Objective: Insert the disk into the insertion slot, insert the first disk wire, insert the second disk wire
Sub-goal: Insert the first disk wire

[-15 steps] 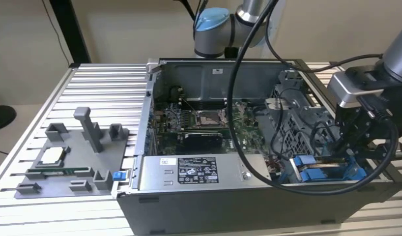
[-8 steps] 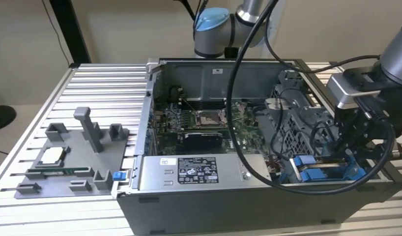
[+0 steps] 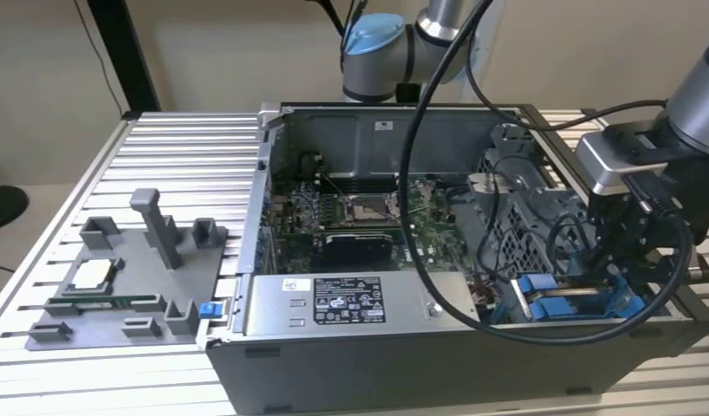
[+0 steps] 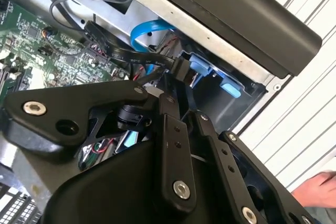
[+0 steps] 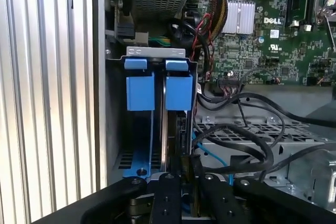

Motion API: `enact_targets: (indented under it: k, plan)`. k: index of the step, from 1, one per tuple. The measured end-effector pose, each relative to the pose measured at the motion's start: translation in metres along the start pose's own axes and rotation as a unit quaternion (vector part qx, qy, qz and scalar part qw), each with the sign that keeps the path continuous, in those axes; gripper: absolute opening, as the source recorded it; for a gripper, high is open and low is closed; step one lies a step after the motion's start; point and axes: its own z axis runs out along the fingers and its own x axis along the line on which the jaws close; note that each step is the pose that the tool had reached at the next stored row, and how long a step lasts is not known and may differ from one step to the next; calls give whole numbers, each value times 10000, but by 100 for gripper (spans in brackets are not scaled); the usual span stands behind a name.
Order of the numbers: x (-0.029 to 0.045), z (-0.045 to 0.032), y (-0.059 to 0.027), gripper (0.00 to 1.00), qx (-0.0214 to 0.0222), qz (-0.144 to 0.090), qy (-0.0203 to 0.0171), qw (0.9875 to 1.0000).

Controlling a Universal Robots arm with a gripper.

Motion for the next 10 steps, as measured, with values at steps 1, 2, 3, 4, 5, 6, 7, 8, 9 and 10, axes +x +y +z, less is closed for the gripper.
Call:
enact_targets:
  k: [1, 2, 3, 4, 5, 6, 7, 8, 9, 10]
  plan:
    - [1, 6, 1, 0, 0, 0, 1, 10000]
    - [1, 19, 0, 0, 2, 0, -5, 10000]
    - [3, 32, 2, 0, 2, 0, -11, 10000]
    - [3, 32, 2, 0, 5, 0, -8, 10000]
    - [3, 32, 2, 0, 7, 0, -8, 10000]
    - [3, 34, 2, 0, 9, 0, -6, 10000]
    - [4, 44, 2, 0, 11, -1, -2, 10000]
    - [6, 59, 3, 0, 12, -1, 2, 10000]
    - [7, 75, 4, 0, 12, -2, 3, 10000]
    - [8, 86, 5, 0, 11, -1, -2, 10000]
